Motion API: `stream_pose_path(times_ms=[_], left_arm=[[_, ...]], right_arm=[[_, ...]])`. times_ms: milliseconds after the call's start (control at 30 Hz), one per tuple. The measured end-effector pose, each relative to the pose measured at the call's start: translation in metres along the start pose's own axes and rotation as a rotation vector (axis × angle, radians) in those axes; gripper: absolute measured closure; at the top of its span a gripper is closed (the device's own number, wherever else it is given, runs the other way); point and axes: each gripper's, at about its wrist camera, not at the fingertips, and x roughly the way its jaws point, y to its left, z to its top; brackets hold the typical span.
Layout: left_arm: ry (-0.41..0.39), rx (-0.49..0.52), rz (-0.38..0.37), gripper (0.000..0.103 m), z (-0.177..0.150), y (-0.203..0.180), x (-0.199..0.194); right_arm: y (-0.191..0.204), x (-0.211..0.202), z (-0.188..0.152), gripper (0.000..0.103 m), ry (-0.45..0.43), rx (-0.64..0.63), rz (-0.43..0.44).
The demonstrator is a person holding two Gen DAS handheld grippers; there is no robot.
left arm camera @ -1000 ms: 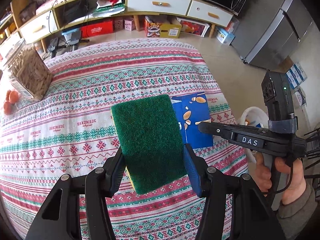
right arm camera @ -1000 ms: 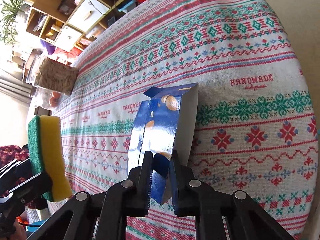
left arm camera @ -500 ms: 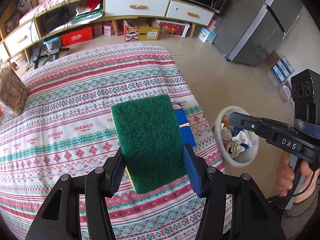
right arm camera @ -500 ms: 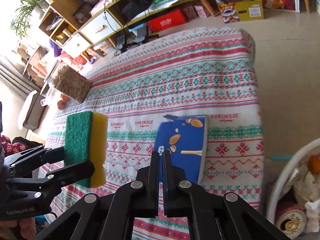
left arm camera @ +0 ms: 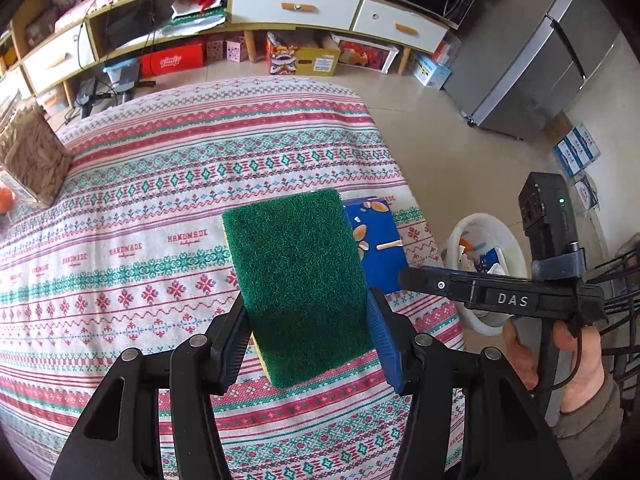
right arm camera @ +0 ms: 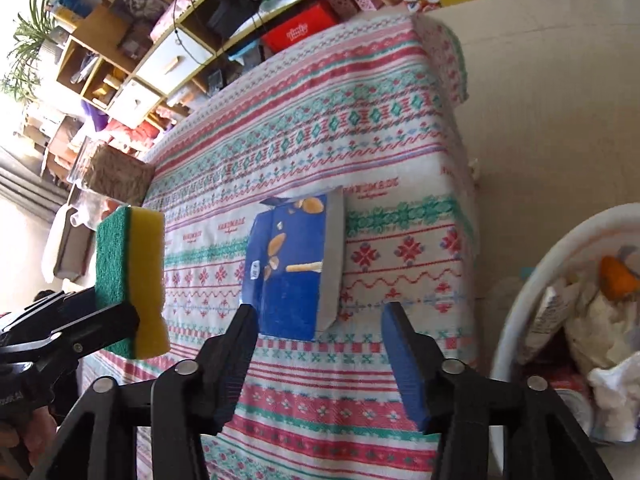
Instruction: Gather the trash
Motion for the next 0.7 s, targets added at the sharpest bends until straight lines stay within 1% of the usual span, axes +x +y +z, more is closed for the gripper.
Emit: stream_pose_path(times_ms=[100,133,200,267,333,400,433,467,500,533,567,700], left_arm=[[0.010,-0.016,0.000,0.045,-0.001,0.013,0.003],[0.012,-0.022,-0.002,0.045,-0.001,0.017,0.005],[0.016,-0.030,-0.004,0.045,0.000,0.021,0.008],[0.018,-0.035,-0.013,0.045,0.002,0.024,0.011],[0.021,-0.033,-0.021,0.045,0.003,0.024,0.014],[0.026,-0.031,-0.032,0.045,0.003,0.023,0.018],[0.034,-0.032,-0.035,0.045,0.002,0.024,0.021],[0.040,-0.034,-0.035,0.045,0.002,0.025,0.024],[0.044,-0.036,-0.034,0.045,0.002,0.025,0.025],[0.046,-0.037,-0.035,0.045,0.003,0.026,0.026],[0.045,-0.039,-0.038,0.045,0.003,0.027,0.026],[0.039,-0.044,-0.048,0.045,0.004,0.029,0.024]], right_arm=[[-0.009,0.027,-0.001,0.045,0.075,0.095,-0.009],[-0.012,0.033,-0.002,0.045,0.093,0.129,0.004],[-0.015,0.034,0.002,0.045,0.073,0.169,0.046],[-0.016,0.034,0.005,0.046,0.058,0.190,0.049],[-0.017,0.035,0.006,0.058,0.044,0.205,0.026],[-0.016,0.034,0.006,0.065,0.037,0.210,0.010],[-0.014,0.035,0.007,0.072,0.034,0.208,0.015],[-0.013,0.036,0.006,0.077,0.043,0.214,0.035],[-0.011,0.039,0.005,0.079,0.050,0.215,0.042],[-0.009,0.040,0.003,0.084,0.050,0.203,0.032],[-0.006,0.042,0.002,0.088,0.047,0.189,0.021],[0.000,0.036,0.005,0.093,0.017,0.159,0.037]])
